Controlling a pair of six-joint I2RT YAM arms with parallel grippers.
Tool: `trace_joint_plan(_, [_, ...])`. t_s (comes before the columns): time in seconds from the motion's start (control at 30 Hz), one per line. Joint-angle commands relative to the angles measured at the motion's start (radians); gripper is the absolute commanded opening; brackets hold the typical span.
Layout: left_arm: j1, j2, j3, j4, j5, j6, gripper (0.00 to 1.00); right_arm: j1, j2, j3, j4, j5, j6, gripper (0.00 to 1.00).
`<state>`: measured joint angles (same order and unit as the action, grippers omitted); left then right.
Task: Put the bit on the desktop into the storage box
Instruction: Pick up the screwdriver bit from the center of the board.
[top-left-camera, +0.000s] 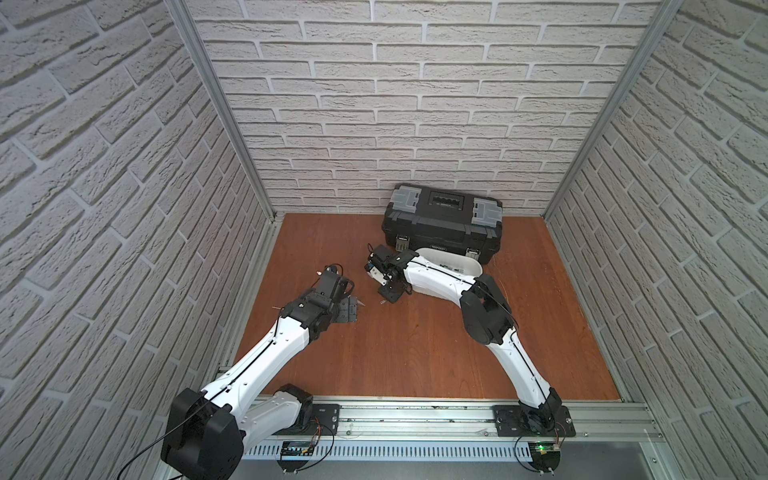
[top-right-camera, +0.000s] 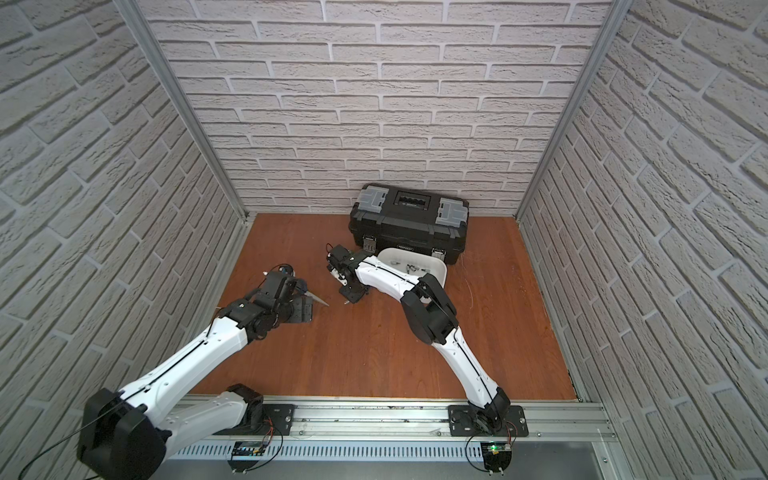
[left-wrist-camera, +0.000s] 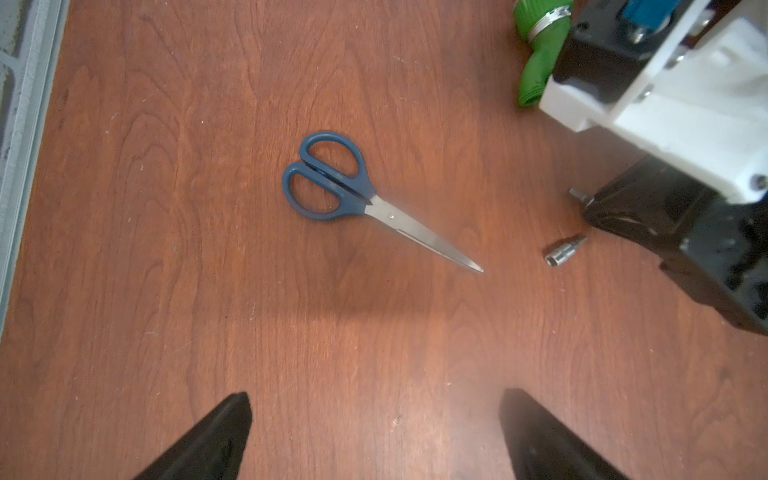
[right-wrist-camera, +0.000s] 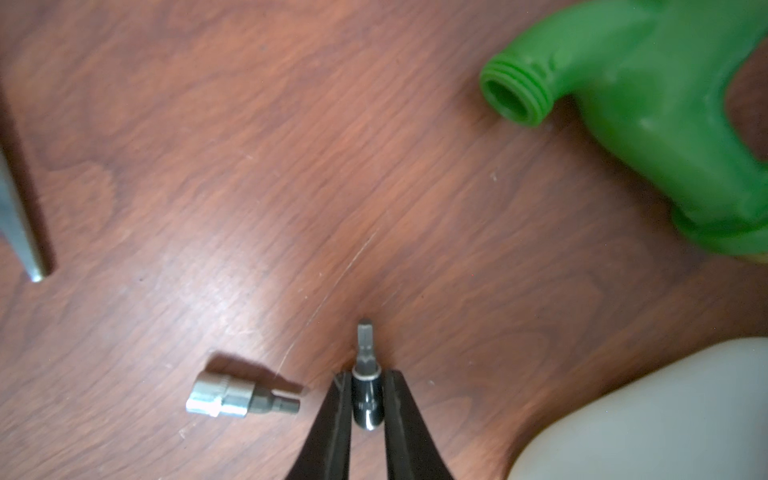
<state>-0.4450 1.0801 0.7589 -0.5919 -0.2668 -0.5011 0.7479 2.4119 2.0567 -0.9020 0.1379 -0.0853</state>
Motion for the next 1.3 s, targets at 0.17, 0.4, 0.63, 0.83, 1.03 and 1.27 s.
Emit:
trace_joint_plan(0.17, [0.008, -0.013, 0.015, -0.010, -0.018, 0.004, 0.98, 0.007, -0.040, -0.027, -0.005, 0.017, 0.018, 0.13])
trace_joint_plan(0.4, [0.008, -0.010, 0.016, 0.004, 0.008, 0.024, 0.98, 0.008, -0.124, -0.024, 0.023, 0.003, 0.027, 0.11])
trace_joint_plan(0.63, [0.008, 0.002, 0.022, 0.017, 0.044, 0.046, 0.98, -0.003, -0.247, -0.057, 0.023, 0.009, 0.046, 0.10])
trace_joint_plan(0.83, [0.008, 0.019, 0.035, 0.024, 0.072, 0.068, 0.98, -0.047, -0.364, -0.117, 0.012, 0.048, 0.061, 0.10])
trace_joint_plan(1.03, [0.007, 0.049, 0.050, 0.027, 0.090, 0.081, 0.98, -0.128, -0.472, -0.208, -0.002, 0.088, 0.074, 0.10])
trace_joint_plan(1.27, [0.007, 0.077, 0.061, 0.037, 0.105, 0.087, 0.98, -0.235, -0.524, -0.346, 0.032, 0.080, 0.089, 0.10])
